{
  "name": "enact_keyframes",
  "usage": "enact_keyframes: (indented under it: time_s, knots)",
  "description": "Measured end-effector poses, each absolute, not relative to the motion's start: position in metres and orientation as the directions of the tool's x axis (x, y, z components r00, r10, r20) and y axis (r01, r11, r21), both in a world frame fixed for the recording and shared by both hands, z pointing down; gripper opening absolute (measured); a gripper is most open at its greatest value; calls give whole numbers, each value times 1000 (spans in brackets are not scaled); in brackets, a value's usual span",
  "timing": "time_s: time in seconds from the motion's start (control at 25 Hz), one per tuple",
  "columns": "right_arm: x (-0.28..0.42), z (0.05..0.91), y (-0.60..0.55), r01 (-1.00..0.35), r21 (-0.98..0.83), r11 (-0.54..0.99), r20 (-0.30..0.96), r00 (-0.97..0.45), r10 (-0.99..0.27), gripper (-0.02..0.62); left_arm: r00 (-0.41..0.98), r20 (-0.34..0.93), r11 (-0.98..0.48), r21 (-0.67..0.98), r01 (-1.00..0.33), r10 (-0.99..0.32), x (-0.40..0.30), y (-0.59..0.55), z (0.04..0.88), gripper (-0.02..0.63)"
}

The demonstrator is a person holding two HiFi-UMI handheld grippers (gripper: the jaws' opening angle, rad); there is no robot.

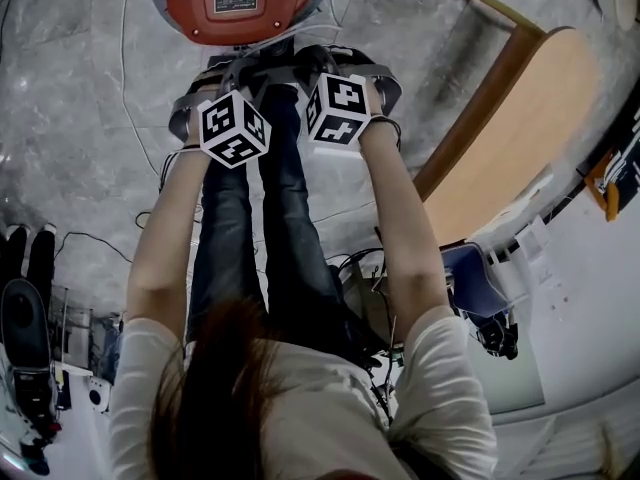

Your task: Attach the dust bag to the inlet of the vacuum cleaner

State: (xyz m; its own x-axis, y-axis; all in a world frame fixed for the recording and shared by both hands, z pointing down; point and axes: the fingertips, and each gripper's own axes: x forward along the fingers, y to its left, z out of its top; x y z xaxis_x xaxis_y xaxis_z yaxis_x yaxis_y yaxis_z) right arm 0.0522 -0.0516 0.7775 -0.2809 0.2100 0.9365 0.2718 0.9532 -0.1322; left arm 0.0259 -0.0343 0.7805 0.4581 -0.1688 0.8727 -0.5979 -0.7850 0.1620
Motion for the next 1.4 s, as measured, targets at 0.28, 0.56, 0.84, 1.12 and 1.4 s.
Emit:
enact_keyframes:
  time_s: [0.28, 0.56, 0.84, 1.12, 1.4]
  knots:
    - [53, 778, -53, 38, -123, 992, 923, -363, 128, 67, 467, 882, -900, 149, -410, -67, 27, -41, 778, 75]
    - [54, 778, -52, 204, -104, 973, 934, -317, 166, 69, 475, 873, -832, 177, -525, -113, 26, -38, 780, 75]
    - [52, 778, -52, 285, -131, 950, 931, -295, 216, 67, 482, 868, -787, 213, -580, -121, 27, -35, 783, 75]
    - [54, 776, -55, 187, -130, 974, 928, -323, 186, 69, 486, 868, -786, 230, -574, -102, 27, -38, 782, 78]
    - [53, 778, -56, 71, -129, 989, 940, -308, 144, 82, 483, 869, -702, 279, -655, -105, 21, -35, 786, 89]
